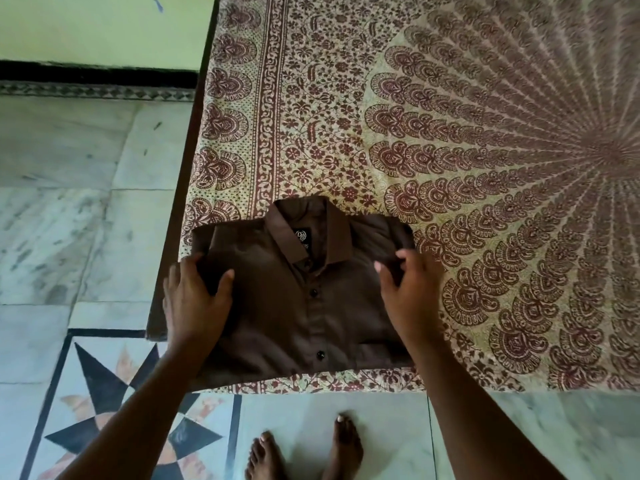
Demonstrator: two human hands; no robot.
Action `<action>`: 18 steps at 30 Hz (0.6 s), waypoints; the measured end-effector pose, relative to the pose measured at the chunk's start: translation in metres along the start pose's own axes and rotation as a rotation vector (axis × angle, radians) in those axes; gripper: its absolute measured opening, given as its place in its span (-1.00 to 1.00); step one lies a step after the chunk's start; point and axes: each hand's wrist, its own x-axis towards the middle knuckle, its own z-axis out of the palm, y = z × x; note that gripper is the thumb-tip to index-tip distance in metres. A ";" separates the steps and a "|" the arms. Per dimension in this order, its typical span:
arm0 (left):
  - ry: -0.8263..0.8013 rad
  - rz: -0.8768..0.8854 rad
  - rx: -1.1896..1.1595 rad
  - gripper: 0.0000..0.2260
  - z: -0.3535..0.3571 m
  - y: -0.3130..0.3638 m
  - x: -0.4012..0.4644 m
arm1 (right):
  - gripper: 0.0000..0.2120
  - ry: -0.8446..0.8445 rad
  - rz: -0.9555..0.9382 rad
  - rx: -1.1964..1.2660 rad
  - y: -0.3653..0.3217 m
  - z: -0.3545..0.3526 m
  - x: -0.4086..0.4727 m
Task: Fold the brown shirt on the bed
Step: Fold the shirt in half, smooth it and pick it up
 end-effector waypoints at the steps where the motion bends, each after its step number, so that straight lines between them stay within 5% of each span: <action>1: -0.022 -0.043 -0.041 -0.53 0.004 0.003 0.011 | -0.58 -0.029 0.033 0.017 -0.009 0.004 0.012; 5: -0.052 -0.254 -0.282 -0.65 0.004 0.011 0.040 | -0.64 -0.204 0.321 0.063 -0.023 0.022 0.052; 8: -0.053 -0.234 -0.347 -0.76 -0.006 0.012 0.040 | -0.81 -0.178 0.403 0.230 -0.027 0.010 0.058; 18: 0.117 0.009 -0.076 -0.78 0.004 0.027 0.047 | -0.83 0.162 0.146 0.288 -0.024 -0.004 0.054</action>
